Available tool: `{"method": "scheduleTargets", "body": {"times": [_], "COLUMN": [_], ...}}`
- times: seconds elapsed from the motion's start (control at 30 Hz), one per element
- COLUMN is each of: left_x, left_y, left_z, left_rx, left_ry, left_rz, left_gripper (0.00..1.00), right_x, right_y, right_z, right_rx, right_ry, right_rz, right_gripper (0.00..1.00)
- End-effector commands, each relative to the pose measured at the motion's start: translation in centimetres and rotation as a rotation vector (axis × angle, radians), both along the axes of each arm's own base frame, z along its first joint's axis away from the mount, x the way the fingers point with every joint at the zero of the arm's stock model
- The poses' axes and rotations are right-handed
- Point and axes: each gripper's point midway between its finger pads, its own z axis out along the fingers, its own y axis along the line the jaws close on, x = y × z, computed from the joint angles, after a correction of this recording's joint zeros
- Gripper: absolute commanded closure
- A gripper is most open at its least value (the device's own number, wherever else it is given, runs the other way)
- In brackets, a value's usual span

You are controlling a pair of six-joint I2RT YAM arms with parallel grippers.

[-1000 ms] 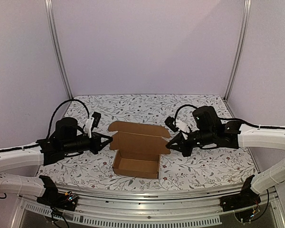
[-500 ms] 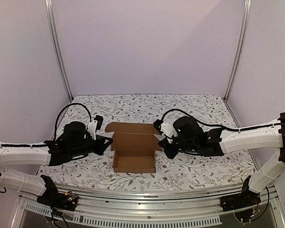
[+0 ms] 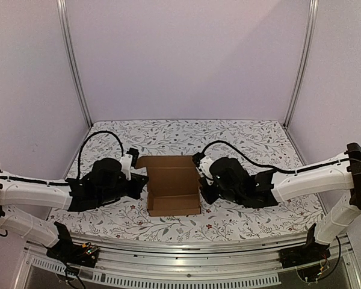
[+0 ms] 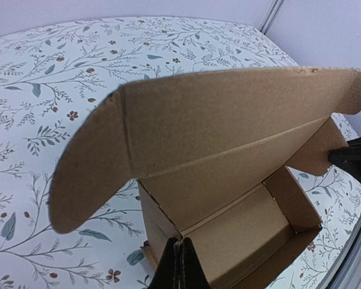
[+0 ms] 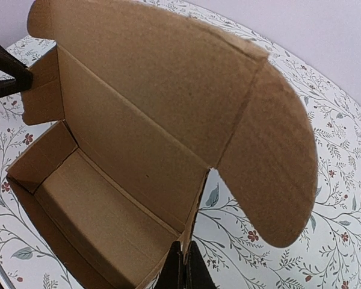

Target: Fold the paper box

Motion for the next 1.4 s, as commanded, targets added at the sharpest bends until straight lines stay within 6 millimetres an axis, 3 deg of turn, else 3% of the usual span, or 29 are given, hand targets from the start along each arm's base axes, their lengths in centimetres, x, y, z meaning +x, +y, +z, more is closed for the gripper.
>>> {"method": "scheduleTargets", "body": {"times": [0.0, 0.3, 1.37], "left_x": [-1.0, -2.0, -5.8], "left_y": [-2.3, -3.6, -4.0], "left_z": [0.5, -0.5, -2.5], "left_rx": [-0.008, 0.037, 0.082], "left_ry": [-0.009, -0.007, 0.026], "left_rz": [-0.045, -0.078, -0.131], "left_gripper": [1.00, 1.00, 1.00], "right_x": [-0.6, -1.4, -4.6], "right_y": [2.4, 2.3, 3.0], "right_z": [1.3, -0.1, -2.3], "right_rx": [0.094, 0.087, 0.127], "right_ry": [-0.028, -0.030, 0.038], "right_rz": [0.003, -0.048, -0.092], "right_gripper": [1.00, 1.00, 1.00]}}
